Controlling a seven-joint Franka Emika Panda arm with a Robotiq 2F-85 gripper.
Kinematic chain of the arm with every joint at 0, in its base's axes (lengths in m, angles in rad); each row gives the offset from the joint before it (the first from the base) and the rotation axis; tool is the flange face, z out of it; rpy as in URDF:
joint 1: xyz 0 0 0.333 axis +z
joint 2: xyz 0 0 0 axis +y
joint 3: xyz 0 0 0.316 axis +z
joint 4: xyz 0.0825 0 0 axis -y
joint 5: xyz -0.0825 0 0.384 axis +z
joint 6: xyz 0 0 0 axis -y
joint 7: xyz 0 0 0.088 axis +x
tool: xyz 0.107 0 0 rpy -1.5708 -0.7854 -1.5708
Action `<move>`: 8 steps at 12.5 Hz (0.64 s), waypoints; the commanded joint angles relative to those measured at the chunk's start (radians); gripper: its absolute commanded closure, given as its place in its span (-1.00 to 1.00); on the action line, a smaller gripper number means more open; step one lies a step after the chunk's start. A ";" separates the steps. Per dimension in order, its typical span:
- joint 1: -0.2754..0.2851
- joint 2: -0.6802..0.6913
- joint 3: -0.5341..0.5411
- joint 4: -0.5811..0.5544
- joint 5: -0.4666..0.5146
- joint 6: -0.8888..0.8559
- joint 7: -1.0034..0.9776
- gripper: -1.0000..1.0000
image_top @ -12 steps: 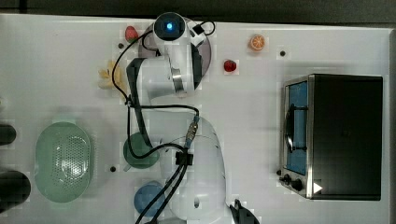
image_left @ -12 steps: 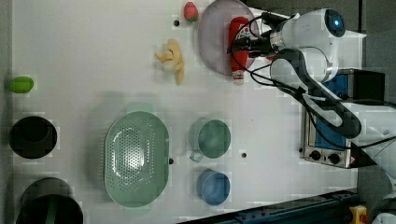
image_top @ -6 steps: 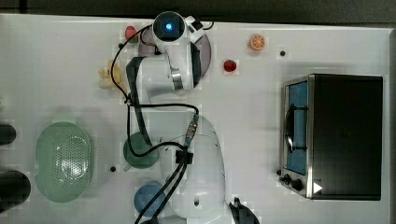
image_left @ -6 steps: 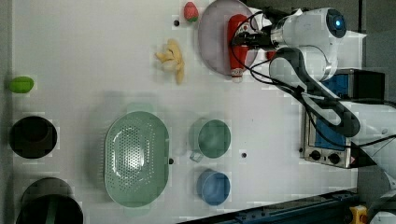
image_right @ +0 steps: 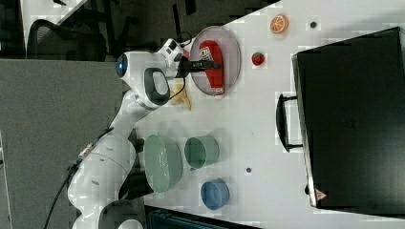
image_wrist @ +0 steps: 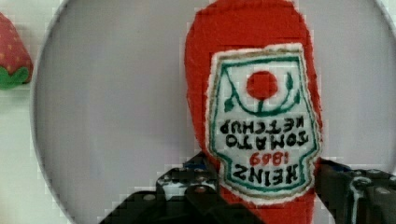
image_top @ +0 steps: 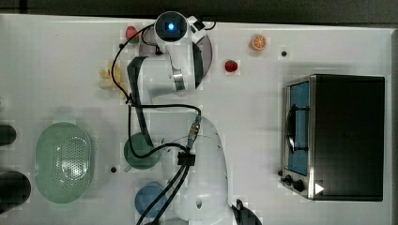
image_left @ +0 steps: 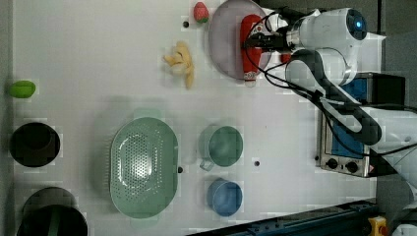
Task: Pick ketchup from plate and place it on table.
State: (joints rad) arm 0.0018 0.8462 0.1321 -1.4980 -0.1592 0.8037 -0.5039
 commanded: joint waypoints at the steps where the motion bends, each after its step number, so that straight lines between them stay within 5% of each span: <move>1: -0.014 -0.118 0.002 0.069 0.000 -0.096 -0.013 -0.19; 6: -0.046 -0.287 0.001 0.049 0.012 -0.266 -0.013 -0.19; 8: -0.080 -0.371 0.002 -0.023 0.090 -0.273 -0.013 -0.19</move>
State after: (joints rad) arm -0.0342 0.5332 0.1456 -1.5283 -0.0793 0.5527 -0.5039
